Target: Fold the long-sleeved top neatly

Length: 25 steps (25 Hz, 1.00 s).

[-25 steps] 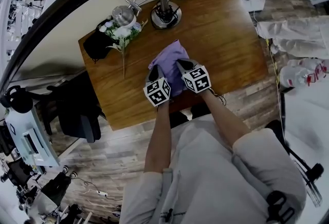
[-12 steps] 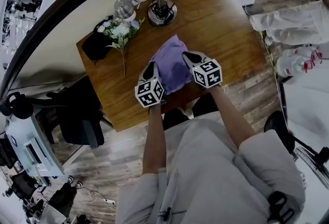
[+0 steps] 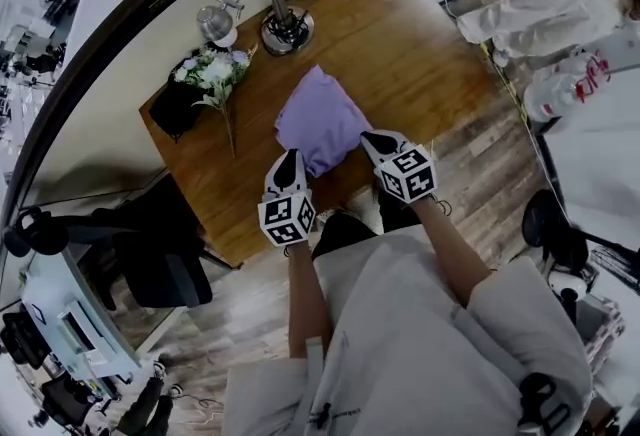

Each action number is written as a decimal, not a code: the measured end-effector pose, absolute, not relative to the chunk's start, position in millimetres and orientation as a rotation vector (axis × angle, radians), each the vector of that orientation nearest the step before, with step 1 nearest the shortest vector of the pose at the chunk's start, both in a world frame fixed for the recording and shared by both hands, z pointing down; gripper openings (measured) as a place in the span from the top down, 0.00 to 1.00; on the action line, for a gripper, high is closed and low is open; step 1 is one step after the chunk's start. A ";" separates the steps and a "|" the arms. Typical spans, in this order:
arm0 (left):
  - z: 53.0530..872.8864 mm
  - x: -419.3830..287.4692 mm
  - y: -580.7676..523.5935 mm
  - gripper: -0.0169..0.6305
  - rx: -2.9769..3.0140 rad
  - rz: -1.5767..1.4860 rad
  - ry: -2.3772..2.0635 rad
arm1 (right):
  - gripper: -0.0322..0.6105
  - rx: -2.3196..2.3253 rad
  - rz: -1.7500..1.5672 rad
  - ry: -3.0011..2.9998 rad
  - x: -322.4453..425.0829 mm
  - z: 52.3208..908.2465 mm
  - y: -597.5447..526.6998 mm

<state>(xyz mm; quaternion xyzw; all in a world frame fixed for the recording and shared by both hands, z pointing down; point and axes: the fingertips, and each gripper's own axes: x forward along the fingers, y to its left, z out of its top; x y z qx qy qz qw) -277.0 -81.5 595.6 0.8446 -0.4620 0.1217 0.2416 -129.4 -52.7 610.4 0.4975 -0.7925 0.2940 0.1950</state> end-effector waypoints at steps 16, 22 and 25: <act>568.9 -240.5 16.1 0.91 2.175 0.471 -1.512 | 0.94 1.252 0.603 -2.377 -113.5 561.5 17.8; 563.9 -215.5 54.2 0.91 2.155 0.368 -1.548 | 0.95 1.174 0.574 -2.429 -103.0 564.9 45.0; 562.7 -205.2 68.0 0.91 2.157 0.352 -1.558 | 0.95 1.112 0.547 -2.457 -103.1 567.8 58.0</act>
